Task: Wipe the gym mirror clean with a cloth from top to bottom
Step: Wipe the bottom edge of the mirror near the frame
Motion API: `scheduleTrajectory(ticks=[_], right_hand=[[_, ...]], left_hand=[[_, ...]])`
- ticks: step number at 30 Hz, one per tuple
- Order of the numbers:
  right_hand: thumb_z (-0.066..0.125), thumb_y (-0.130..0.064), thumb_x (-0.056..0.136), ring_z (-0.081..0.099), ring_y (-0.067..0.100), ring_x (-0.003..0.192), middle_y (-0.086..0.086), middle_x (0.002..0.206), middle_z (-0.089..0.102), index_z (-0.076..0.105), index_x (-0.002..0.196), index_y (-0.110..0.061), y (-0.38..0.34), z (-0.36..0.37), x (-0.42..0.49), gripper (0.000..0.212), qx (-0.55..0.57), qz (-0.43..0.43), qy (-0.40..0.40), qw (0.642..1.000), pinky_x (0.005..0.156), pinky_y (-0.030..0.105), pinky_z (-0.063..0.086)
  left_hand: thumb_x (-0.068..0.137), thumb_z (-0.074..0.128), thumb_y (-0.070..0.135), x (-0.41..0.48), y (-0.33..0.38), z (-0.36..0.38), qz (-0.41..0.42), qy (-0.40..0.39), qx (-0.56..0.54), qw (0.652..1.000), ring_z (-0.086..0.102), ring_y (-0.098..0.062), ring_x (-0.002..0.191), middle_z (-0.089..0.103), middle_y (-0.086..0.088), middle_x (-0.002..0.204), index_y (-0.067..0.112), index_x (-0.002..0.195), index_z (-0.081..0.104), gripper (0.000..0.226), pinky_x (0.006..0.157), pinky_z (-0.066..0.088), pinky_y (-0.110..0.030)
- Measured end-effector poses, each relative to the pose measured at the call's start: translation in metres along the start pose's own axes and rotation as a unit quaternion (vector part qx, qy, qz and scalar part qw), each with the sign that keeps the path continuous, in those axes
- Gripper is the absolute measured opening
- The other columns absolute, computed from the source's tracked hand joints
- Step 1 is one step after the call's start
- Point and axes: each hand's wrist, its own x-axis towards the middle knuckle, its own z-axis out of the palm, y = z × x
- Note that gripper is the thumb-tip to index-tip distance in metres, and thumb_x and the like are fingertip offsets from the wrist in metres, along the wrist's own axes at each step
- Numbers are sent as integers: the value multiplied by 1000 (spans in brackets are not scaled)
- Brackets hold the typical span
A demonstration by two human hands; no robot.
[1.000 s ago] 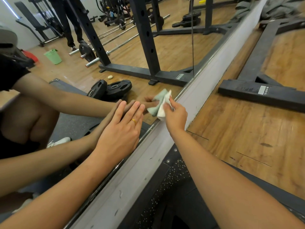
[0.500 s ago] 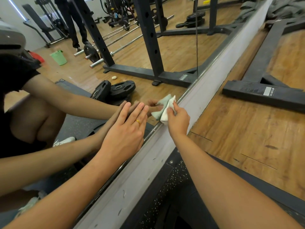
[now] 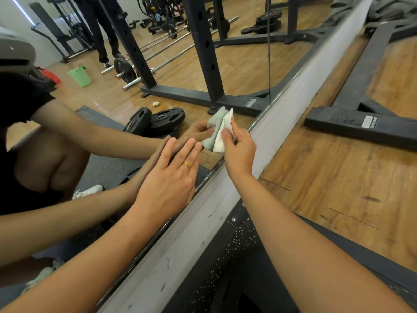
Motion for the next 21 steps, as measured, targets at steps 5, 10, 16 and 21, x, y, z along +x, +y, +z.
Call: scheduleTrajectory(ticks=[5,10,16,21], right_hand=[[61,-25,104,60,12,112,-5,118,61,57,147,-21,-4,-3,1,43,9,21,-6,1000,80,9,49],[62,-25,104,61,11,110,-5,117,62,58,146,-22,-10,-15,3,43,-4,19,-48,999,92,26,58],[64,-21,102,60,18,97,3,103,65,59,145,-25,-27,-46,2,44,-133,-37,-134,981,88,38,51],[63,-22,103,61,22,104,3,108,65,56,147,-28,-61,-70,-12,46,-234,-17,-173,957,93,37,48]], left_hand=[[100,31,36,1,-1,-4,-6,-13,-12,1000,10,-32,158,18,-16,166,3,153,26,62,125,-2,-61],[97,35,36,1,-3,-5,-6,-21,-23,1000,13,-30,158,21,-15,166,3,152,26,64,126,-7,-57],[98,27,39,1,-3,-21,-12,-92,-32,995,-6,-31,158,-2,-18,169,1,157,2,74,121,-24,-54],[98,32,37,5,-9,-39,-2,-132,-84,988,-2,-30,159,-1,-17,170,3,161,7,76,123,-13,-55]])
